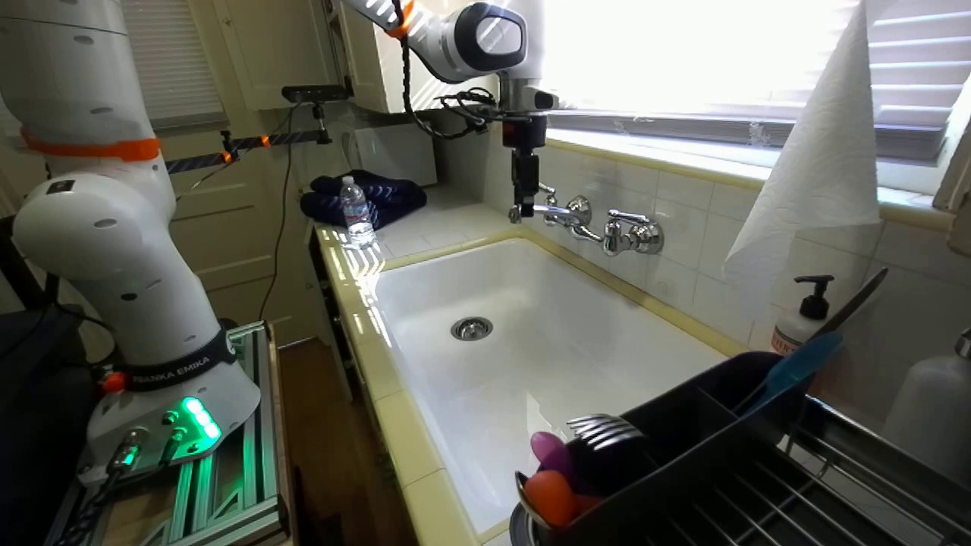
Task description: Open then close the right tap, then turn the faucet to the right
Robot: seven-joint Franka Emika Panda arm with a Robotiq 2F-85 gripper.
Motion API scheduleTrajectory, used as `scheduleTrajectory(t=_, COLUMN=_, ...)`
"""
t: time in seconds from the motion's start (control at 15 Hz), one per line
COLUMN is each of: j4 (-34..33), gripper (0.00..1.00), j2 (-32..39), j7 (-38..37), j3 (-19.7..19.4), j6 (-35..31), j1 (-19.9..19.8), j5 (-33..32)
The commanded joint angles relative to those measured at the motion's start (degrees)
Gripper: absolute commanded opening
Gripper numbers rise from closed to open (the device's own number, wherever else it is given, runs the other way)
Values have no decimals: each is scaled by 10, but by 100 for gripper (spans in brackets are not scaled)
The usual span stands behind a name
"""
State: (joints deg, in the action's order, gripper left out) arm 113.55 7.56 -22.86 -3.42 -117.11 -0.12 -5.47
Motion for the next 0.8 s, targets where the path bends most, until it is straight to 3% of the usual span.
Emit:
scheduleTrajectory(t=0.0, j4=35, gripper=100, j2=-33, j7=42, j3=-7, j6=-12, j1=-17, j5=14)
scheduleTrajectory(t=0.73, j4=54, gripper=100, j2=-87, j7=143, j3=-10, j6=-11, j1=-35, j5=46)
